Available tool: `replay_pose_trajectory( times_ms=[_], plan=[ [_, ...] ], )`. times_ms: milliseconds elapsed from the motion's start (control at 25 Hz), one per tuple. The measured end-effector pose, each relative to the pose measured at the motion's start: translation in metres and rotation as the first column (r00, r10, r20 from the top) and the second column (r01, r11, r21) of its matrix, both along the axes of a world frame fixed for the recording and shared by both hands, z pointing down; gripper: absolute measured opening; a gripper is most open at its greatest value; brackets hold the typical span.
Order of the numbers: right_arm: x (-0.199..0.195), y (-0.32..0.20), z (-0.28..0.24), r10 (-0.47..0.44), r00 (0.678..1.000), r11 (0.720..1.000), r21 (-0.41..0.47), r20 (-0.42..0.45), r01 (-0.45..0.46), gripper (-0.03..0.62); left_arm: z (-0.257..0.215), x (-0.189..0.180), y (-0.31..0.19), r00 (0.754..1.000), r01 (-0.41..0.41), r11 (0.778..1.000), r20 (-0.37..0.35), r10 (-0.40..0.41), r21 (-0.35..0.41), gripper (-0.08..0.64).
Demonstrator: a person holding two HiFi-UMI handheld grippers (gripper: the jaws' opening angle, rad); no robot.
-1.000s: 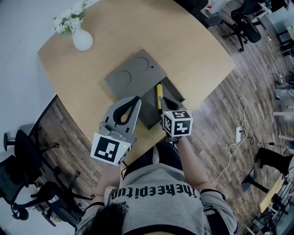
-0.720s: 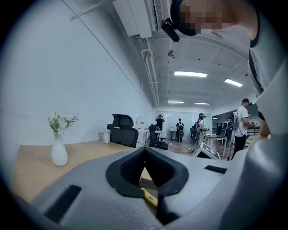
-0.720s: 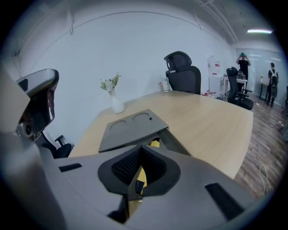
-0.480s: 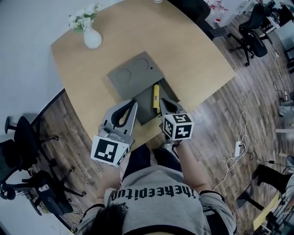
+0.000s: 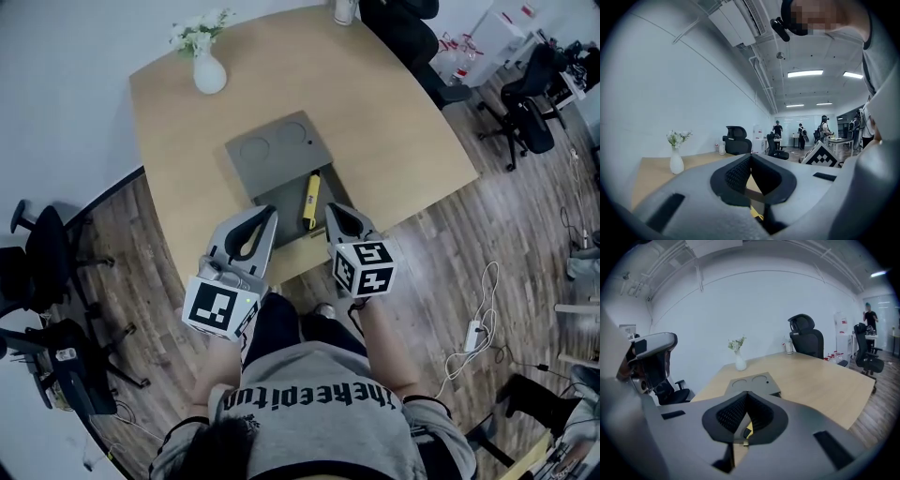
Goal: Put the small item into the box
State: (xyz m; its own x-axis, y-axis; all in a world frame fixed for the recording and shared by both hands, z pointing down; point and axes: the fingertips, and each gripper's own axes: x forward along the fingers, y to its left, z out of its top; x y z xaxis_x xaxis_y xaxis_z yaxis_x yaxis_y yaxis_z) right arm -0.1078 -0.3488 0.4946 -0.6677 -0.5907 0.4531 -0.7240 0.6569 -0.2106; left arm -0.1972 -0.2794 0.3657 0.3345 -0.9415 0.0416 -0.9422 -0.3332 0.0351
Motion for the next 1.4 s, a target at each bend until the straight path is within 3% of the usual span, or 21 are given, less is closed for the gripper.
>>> replay_pose_trajectory(
  times_ms=[600, 1000, 1400],
  plan=[
    [0.034, 0.028, -0.069, -0.125, 0.991, 0.976, 0.184, 0.055, 0.113, 0.006, -0.027, 0.039, 0.034, 0.995, 0.098, 0.992, 0.019, -0.100, 0.075, 0.015],
    [0.067, 0.054, -0.110, -0.165, 0.982, 0.947, 0.295, 0.092, 0.131, 0.006, -0.045, 0.071, 0.059, 0.990, 0.126, 0.985, 0.052, -0.133, 0.122, 0.015],
    [0.100, 0.078, -0.138, -0.196, 0.969, 0.930, 0.342, 0.150, 0.135, 0.006, -0.056, 0.100, 0.086, 0.983, 0.157, 0.976, 0.070, -0.169, 0.149, 0.015]
  ],
)
